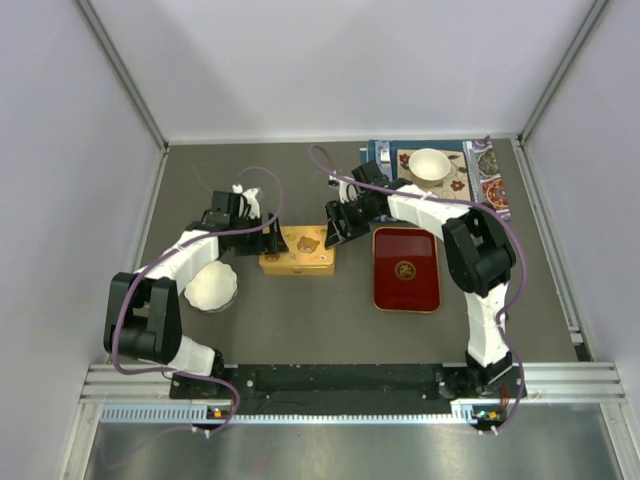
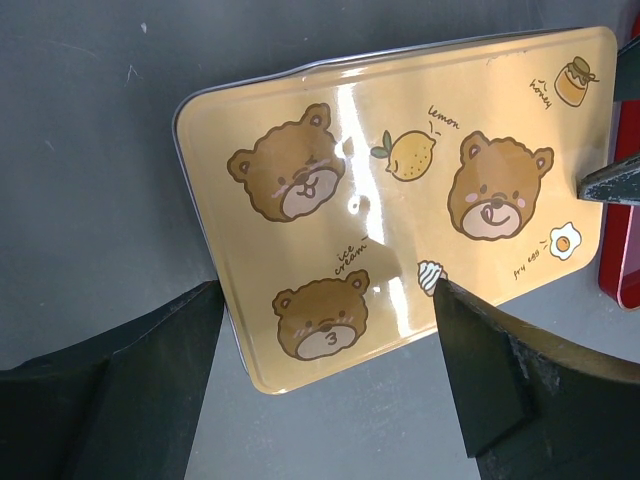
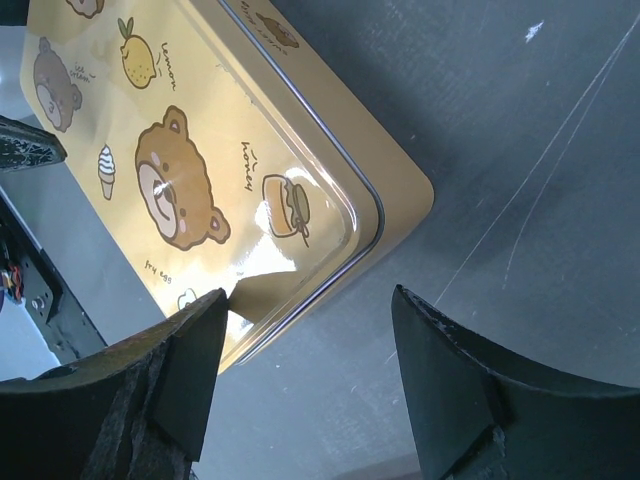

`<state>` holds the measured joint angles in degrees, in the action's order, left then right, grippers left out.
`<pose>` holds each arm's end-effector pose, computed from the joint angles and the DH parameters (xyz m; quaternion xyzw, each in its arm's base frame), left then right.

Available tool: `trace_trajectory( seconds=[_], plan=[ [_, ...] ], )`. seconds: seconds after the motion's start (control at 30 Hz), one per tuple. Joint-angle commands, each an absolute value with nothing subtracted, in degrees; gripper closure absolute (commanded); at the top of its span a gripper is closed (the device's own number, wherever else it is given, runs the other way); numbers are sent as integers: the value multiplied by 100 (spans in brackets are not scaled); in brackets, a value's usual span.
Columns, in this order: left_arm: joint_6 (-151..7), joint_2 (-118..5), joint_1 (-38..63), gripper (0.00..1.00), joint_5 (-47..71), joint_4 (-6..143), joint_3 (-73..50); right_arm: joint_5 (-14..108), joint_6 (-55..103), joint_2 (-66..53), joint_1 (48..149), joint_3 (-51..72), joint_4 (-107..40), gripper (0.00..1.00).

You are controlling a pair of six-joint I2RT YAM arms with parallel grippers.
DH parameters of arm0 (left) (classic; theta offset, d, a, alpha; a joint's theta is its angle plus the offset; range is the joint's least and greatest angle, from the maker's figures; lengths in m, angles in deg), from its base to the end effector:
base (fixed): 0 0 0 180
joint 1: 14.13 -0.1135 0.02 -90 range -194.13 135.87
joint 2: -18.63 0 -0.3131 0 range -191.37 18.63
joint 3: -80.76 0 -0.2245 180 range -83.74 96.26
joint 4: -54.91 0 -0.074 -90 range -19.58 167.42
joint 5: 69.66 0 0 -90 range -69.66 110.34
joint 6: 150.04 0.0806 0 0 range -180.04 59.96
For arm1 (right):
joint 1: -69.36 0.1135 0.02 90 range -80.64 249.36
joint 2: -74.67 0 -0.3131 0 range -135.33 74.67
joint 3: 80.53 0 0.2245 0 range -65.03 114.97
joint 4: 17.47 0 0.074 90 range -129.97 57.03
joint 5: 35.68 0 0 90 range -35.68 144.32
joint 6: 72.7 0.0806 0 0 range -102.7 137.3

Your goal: Pack the cookies

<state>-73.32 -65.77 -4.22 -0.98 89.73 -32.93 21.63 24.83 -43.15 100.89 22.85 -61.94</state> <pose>0.2833 -0.0793 0.2365 0.0314 0.9330 -0.2346 0.2709 0.3666 0.2760 0.2130 -0.2660 0.8886 0.3415 0.1517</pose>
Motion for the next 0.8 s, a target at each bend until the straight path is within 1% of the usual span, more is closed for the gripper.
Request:
trace_trajectory(
  seconds=[0.0, 0.57, 0.77],
  plan=[
    [-7296, -6513, -332, 9, -269, 8782, -3109, 2136, 2371, -4425, 10038, 2524, -6109, 33],
    [-7261, -6531, -323, 9, -243, 8764, -3109, 1811, 2433, -4364, 10117, 2612, -6092, 33],
    [-7261, -6504, -323, 9, -251, 8747, -3118, 1784, 2442, -4504, 10196, 2638, -6092, 32]
  ],
)
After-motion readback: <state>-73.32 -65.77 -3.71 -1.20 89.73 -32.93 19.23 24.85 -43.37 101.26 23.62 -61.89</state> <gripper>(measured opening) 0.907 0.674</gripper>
